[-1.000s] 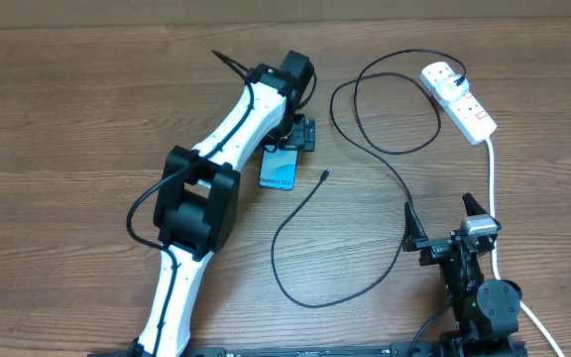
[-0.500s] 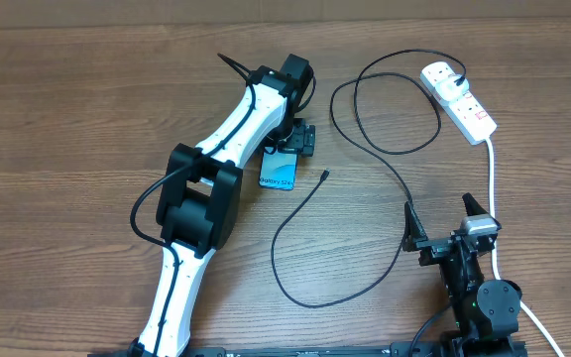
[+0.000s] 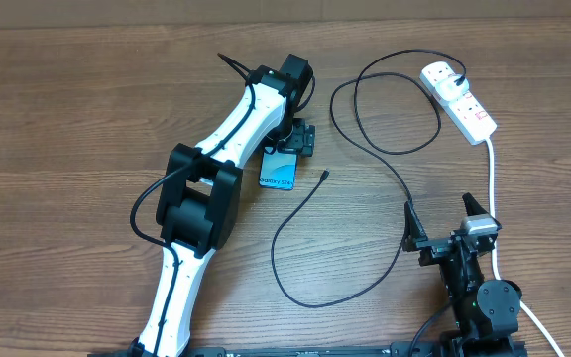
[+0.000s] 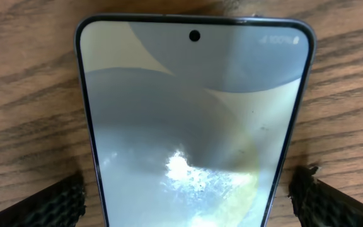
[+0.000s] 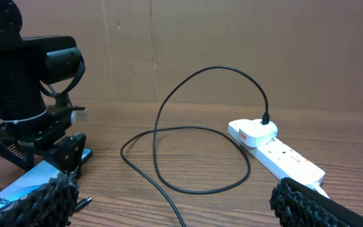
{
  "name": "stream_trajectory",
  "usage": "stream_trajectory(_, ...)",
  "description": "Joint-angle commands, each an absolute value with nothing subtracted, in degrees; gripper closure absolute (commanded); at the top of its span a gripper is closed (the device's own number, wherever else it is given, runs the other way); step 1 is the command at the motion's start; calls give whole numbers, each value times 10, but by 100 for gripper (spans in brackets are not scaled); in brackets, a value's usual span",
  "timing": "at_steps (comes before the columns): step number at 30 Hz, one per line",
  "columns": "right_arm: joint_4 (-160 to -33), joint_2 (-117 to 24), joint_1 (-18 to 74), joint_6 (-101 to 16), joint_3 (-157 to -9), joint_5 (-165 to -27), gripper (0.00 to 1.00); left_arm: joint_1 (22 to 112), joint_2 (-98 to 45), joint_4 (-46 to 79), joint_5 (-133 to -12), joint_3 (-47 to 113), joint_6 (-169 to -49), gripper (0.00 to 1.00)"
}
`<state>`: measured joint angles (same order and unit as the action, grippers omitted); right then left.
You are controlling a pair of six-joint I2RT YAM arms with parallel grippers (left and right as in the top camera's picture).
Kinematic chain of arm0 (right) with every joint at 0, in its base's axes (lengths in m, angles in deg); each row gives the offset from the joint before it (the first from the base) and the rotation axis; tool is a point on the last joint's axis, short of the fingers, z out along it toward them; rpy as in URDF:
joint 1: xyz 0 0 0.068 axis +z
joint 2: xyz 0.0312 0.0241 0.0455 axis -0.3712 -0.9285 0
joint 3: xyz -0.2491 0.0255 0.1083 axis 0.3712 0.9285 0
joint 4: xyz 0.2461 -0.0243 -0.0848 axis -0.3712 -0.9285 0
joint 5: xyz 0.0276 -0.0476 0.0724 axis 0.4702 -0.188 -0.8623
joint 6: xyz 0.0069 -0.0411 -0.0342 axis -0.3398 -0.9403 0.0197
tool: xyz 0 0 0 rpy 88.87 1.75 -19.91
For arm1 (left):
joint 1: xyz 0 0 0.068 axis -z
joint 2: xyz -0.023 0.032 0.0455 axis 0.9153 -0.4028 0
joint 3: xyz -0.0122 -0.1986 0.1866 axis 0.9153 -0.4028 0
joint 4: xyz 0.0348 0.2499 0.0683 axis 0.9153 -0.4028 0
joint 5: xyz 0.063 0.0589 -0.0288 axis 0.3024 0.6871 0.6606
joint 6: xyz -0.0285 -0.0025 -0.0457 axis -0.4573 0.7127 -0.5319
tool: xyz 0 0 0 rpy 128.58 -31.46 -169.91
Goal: Plug charger to phone and switch on socket
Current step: 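Close the left gripper on the phone's top end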
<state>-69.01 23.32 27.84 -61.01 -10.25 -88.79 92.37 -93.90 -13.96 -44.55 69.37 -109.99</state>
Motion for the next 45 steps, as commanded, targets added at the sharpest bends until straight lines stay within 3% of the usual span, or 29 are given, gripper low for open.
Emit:
stream_trajectory(1, -687, 237, 278, -607, -97, -883, 0, 919, -962, -146, -449, 698, -1086, 0)
stream_trajectory(19, -687, 237, 278, -607, -97, -883, 0, 919, -963, -165, -464, 698, -1070, 0)
stream_trajectory(30, -687, 237, 278, -607, -97, -883, 0, 919, -963, -173, -464, 698, -1065, 19)
stream_trajectory(33, -687, 237, 278, -607, -97, -883, 0, 919, -963, -175, -464, 698, -1055, 14)
stream_trajectory(39, -687, 237, 278, -607, -97, -883, 0, 919, -963, -175, -464, 698, -1055, 18)
stream_trajectory(45, -687, 237, 278, -607, -97, -883, 0, 919, -963, -176, -459, 698, -1055, 13)
